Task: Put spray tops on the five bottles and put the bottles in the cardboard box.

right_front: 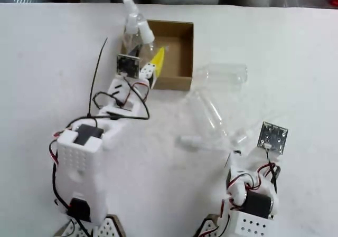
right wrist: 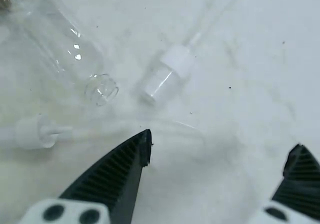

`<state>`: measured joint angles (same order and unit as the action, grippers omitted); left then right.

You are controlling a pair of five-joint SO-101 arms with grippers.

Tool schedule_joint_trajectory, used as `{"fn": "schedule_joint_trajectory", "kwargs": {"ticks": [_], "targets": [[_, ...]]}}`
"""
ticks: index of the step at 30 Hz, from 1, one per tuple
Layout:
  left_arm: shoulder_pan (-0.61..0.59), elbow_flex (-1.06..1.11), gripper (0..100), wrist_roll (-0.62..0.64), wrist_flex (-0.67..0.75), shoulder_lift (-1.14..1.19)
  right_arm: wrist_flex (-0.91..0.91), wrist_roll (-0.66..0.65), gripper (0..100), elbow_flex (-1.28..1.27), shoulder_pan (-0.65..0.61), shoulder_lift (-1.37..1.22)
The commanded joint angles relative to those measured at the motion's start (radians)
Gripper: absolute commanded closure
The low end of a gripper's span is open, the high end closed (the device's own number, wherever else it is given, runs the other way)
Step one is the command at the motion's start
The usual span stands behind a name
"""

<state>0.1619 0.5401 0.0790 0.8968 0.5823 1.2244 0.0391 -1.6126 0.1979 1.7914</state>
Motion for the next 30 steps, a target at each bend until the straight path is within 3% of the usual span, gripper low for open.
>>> {"fn": "schedule_joint_trajectory", "kwargs": {"ticks": [1, 7, 30], "targets": [[-0.012, -0.006, 81, -0.011, 0.02, -0.016, -0.016, -0.011, 62.2, 0.009, 0.004, 0.01], [-0.008, 0.041, 71, -0.011, -0.009, -0.025, -0.016, -0.011, 62.2, 0.009, 0.004, 0.01], [-0.024, 0.084, 71, -0.006, -0.015, -0.079, -0.019, -0.011, 62.2, 0.002, 0.004, 0.01]]}}
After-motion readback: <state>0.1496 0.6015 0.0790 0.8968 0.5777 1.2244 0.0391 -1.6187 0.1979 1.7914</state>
